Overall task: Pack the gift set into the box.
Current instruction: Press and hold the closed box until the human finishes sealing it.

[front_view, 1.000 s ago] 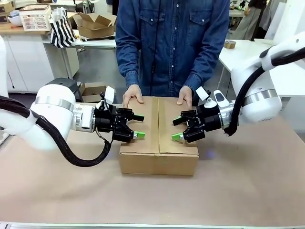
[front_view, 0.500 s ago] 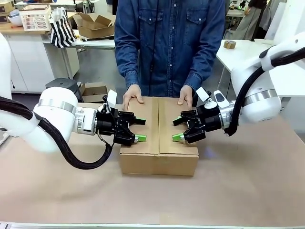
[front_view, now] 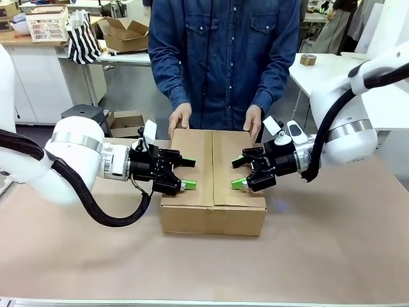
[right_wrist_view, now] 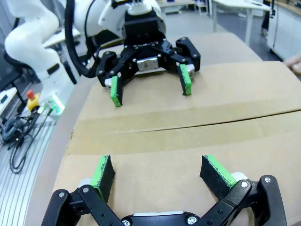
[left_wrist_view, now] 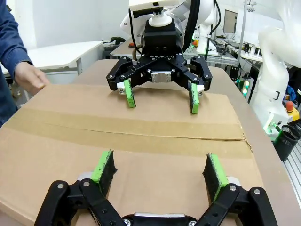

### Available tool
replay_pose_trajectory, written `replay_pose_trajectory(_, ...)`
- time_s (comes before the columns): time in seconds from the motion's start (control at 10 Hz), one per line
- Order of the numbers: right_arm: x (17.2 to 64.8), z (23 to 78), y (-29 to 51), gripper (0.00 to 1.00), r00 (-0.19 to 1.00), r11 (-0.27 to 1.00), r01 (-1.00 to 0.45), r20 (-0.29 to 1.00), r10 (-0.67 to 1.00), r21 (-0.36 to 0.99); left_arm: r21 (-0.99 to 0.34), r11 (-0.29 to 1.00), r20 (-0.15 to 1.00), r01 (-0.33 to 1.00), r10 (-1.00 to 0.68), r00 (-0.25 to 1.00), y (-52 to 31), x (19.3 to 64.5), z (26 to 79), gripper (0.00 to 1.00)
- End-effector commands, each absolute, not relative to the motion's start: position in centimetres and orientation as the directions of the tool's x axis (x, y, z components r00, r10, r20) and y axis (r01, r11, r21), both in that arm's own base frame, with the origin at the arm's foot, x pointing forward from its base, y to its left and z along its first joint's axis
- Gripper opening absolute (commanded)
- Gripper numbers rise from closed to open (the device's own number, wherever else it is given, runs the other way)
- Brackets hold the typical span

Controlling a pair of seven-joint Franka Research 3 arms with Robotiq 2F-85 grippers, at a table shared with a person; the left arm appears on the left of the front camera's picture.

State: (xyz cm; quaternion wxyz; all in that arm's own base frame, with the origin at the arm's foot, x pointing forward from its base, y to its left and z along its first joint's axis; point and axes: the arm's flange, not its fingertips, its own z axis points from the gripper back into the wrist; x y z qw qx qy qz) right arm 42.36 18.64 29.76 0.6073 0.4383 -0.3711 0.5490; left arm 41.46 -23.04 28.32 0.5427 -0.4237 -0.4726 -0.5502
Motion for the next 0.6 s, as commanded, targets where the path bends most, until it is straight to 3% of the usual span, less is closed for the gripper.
replay_pose_trajectory(0.0,42.32,29.54,18.64,1.00,0.126,0.016,-0.992,0.930,0.345,0.129,0.060,0.035,0.979,0.998,-0.199,-0.052,-23.00,41.40,28.14,1.00)
replay_pose_trajectory(0.5,42.32,29.54,18.64,1.00,0.126,0.016,-0.992,0.930,0.345,0.129,0.060,0.035,0.979,0.998,-0.199,-0.052,-23.00,41.40,28.14,1.00)
